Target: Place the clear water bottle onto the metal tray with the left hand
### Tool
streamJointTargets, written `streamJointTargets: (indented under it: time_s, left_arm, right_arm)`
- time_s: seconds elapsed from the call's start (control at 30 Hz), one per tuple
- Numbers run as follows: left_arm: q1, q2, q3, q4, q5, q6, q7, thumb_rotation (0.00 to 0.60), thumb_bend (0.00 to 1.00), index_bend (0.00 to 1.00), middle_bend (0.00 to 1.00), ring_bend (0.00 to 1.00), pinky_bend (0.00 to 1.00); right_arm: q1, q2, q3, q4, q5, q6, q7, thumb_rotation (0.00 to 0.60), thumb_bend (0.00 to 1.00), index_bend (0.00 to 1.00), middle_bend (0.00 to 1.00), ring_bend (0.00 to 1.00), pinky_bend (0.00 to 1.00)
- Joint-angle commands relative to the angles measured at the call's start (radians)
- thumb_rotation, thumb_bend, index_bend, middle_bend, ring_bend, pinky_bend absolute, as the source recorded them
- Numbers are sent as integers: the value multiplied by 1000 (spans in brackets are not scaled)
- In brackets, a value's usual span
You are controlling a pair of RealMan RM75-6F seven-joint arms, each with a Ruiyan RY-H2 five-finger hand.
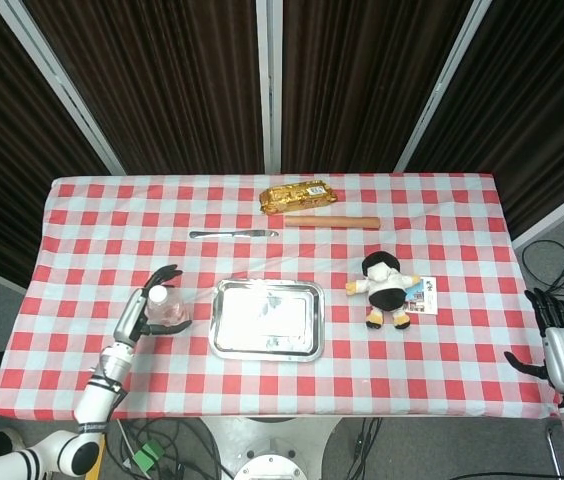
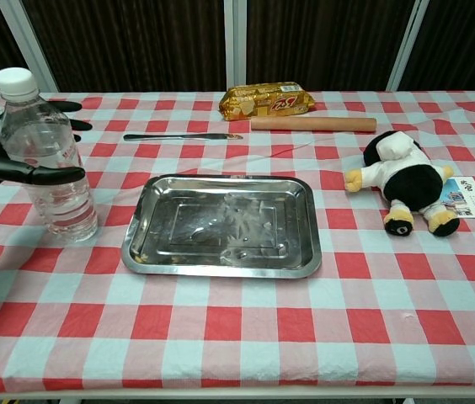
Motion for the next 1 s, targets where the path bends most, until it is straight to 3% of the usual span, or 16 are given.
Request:
streamJointTargets:
  time_s: [0.03,0.17,0.37,0.6,0.9,1.0]
  left_arm:
    - [3,4,2,6,-8,-3,-8,600,21,344,421,258,298]
    - [6,3,-2,8,-19,4,-3,600,98,478,509,350,390]
    - [15,4,-15,4,-31,31,2,600,174,589,620,449,483]
    - [-20,27,-67,-31,-27,44,34,600,208,633,661,492,521]
    - [-149,126,-238,-121,-20,35,101,600,211,639,668,506,534]
    - [-151,162,-233,-149,-11,35,114,600,211,641,671,513,539]
  right_arm:
    - [1,0,0,-1,0,-1,0,600,101,64,33,0,0]
    - [2,1,1,-5,1,-2,-3,600,101,65,32,0,0]
    - [1,1,0,-5,0,-2,-3,600,101,64,33,0,0]
    - [0,3,2,-5,0,2,2,600,101,64,33,0,0]
    - [-2,7,3,-12,-3,8,0,600,101,64,33,0,0]
    - [-3,9,5,-15,-3,12,3,600,101,65,32,0,0]
